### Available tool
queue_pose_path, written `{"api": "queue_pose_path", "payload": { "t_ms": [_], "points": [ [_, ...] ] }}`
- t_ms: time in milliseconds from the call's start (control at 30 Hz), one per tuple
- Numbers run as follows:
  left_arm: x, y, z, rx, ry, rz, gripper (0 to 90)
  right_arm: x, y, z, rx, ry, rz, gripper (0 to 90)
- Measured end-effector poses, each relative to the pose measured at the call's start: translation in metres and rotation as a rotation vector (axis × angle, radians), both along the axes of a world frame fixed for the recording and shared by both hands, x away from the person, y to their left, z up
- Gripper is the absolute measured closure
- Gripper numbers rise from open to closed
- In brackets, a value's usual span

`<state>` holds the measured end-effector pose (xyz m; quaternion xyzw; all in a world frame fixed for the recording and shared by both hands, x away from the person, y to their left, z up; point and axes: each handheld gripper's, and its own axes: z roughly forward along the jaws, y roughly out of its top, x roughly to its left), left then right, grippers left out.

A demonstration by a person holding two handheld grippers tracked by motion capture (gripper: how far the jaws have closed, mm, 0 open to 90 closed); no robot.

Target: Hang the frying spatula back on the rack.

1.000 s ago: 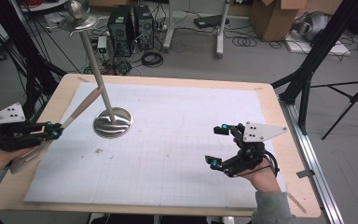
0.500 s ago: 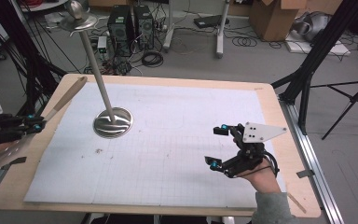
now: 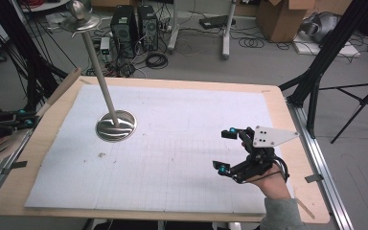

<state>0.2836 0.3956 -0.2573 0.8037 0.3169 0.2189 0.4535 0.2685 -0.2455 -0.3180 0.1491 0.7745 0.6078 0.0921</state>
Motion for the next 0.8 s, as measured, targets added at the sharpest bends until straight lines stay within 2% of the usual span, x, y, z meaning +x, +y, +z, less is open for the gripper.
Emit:
{"api": "queue_pose_path", "payload": {
  "t_ms": [33,133,167,400,533,633,800],
  "points": [
    [0.0,0.0,0.003,0.024,-0.008,0.004,77.5,0.0,-0.001,0.0,0.002,0.001,-0.001,4.0],
    [0.0,0.0,0.007,0.028,-0.019,-0.001,77.5,-0.001,-0.001,0.0,-0.001,0.003,0.0,4.1],
    [0.0,0.001,0.009,0.015,-0.024,-0.006,77.5,-0.001,-0.001,-0.001,-0.002,0.002,-0.002,4.0],
    [0.003,0.008,0.014,0.009,-0.023,0.012,77.5,-0.002,-0.002,-0.001,-0.002,0.001,-0.009,4.0],
    [0.005,0.01,0.015,0.031,-0.018,0.022,77.5,-0.003,-0.004,-0.002,-0.003,0.009,-0.014,4.0],
    [0.006,0.014,0.017,0.014,-0.017,0.026,77.5,-0.004,-0.008,-0.002,0.0,0.012,-0.02,4.0],
    [0.007,0.017,0.023,0.009,-0.022,0.03,77.5,-0.005,-0.011,-0.003,0.006,0.01,-0.031,4.0]
  ]
}}
